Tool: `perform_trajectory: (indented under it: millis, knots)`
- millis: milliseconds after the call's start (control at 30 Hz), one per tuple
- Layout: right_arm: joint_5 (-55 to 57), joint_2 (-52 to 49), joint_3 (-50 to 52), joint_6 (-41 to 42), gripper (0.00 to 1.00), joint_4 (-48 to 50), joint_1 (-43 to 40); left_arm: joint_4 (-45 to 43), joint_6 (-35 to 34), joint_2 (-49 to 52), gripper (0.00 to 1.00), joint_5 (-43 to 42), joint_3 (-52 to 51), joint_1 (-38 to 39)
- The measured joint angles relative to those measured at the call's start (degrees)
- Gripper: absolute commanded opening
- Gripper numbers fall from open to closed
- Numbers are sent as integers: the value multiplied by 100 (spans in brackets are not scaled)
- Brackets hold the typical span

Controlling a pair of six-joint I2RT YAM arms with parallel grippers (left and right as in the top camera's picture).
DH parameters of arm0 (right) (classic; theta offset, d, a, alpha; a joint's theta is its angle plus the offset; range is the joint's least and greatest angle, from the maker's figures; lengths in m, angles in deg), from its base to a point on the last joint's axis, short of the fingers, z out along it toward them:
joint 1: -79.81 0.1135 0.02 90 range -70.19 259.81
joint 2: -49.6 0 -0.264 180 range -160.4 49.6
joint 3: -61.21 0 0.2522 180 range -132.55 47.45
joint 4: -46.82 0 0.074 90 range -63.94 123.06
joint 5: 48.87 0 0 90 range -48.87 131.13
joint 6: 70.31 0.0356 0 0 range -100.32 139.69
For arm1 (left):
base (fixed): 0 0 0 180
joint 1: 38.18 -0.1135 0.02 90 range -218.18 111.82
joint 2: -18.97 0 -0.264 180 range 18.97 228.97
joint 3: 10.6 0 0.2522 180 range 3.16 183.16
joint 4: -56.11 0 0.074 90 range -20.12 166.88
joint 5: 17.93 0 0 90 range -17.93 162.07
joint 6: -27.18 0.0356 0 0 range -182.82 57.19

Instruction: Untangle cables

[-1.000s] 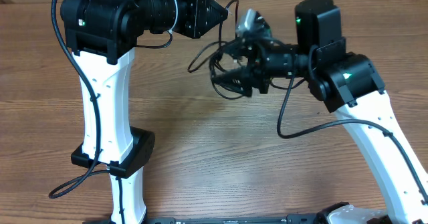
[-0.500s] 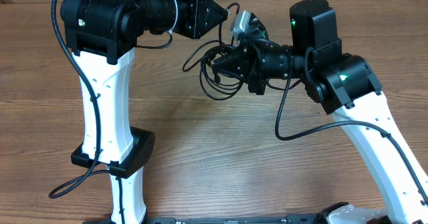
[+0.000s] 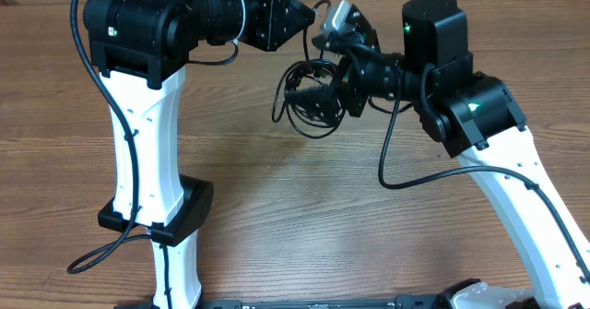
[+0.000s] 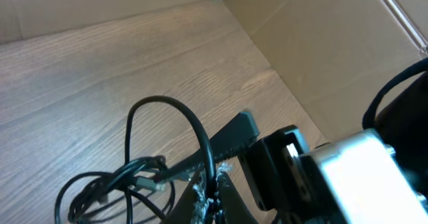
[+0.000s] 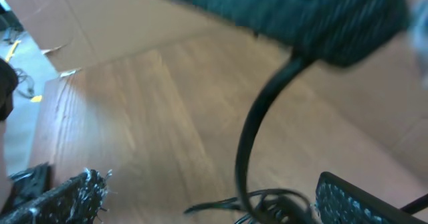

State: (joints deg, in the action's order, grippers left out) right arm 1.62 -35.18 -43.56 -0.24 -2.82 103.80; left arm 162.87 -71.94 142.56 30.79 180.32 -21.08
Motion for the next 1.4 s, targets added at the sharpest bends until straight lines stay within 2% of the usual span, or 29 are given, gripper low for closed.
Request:
perform_trajectory:
  millis: [333,433,667,700,800,833,1200,1233,1267,1300,1333,1367,1400]
  knots:
    - [415,0,0,20,92,337,0,-310,-282,2,4,-4,0,0]
    - [599,0,0,17,87,352,0,-428,-417,2,4,-28,0,0]
    - [1270,0,0,20,84,393,0,-553,-581,2,4,-273,0,0]
    - [1375,0,0,13,79,424,0,-553,-590,2,4,-295,0,0]
    - [1696,0,0,0,42,540,0,-555,-643,2,4,-337,0,0]
    - [1781,0,0,15,4,573,0,-560,-654,2,4,-352,0,0]
    - [1945,-11,0,245,4,586,4,-575,-697,2,4,-236,0,-37]
    - [1982,-11,0,291,4,581,-7,-533,-682,0,7,-116,0,-39]
    - [2022,-11,0,356,4,577,-35,-487,-634,2,20,15,0,-52]
    - [2063,-4,0,439,4,560,-76,-431,-511,2,41,173,0,-59]
    - [2098,9,0,509,4,531,-129,-365,-389,2,80,374,0,-66]
    - [2142,35,0,590,4,481,-223,-302,-280,2,92,608,0,-74]
    - [2190,72,0,680,4,420,-341,-221,-140,2,99,918,0,-90]
